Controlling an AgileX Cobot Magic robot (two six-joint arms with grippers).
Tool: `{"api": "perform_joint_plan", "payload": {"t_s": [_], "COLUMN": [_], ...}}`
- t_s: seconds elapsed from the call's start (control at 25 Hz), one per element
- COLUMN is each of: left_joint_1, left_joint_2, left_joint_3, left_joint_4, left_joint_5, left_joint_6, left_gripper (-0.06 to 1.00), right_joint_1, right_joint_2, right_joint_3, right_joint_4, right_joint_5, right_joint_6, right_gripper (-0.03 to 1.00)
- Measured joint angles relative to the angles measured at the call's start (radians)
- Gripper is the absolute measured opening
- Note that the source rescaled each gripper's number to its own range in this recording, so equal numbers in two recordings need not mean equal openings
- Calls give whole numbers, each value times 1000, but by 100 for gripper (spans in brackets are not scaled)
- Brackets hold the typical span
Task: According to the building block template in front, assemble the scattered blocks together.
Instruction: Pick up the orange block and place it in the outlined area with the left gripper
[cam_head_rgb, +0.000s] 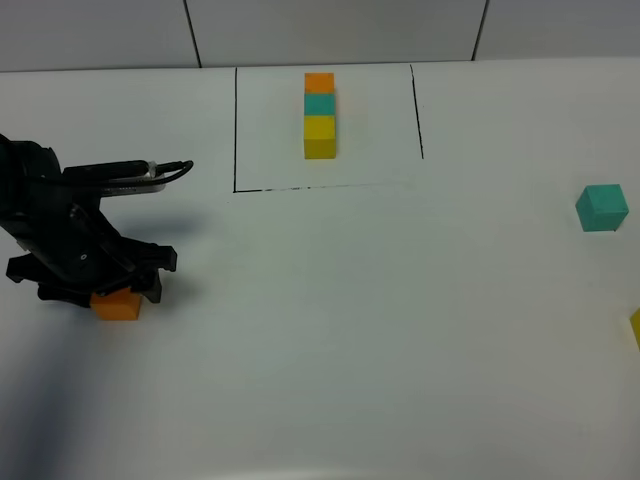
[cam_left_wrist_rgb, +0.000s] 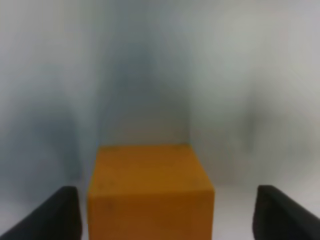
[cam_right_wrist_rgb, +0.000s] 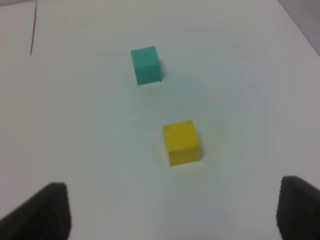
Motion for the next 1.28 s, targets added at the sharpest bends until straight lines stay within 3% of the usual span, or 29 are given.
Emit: {"api": "perform_joint_plan", "payload": {"t_s": [0.16,0.56,0.84,1.28], "left_joint_1": [0,0,-40,-195], "left_joint_2": [0,1,1,20], "left_joint_3": [-5,-167,-307,-480], "left_joint_4": [36,117,117,124], "left_joint_5": [5,156,280,312], "left_joint_6": [-2,9,161,394], "left_gripper": [0,1,1,1], "right_joint_1": [0,0,0,0], "right_joint_2": [0,0,0,0], "right_joint_3": [0,0,0,0], "right_joint_4": [0,0,0,0], "right_joint_5": [0,0,0,0], "right_joint_6": [0,0,0,1], "right_gripper": [70,70,70,70]}}
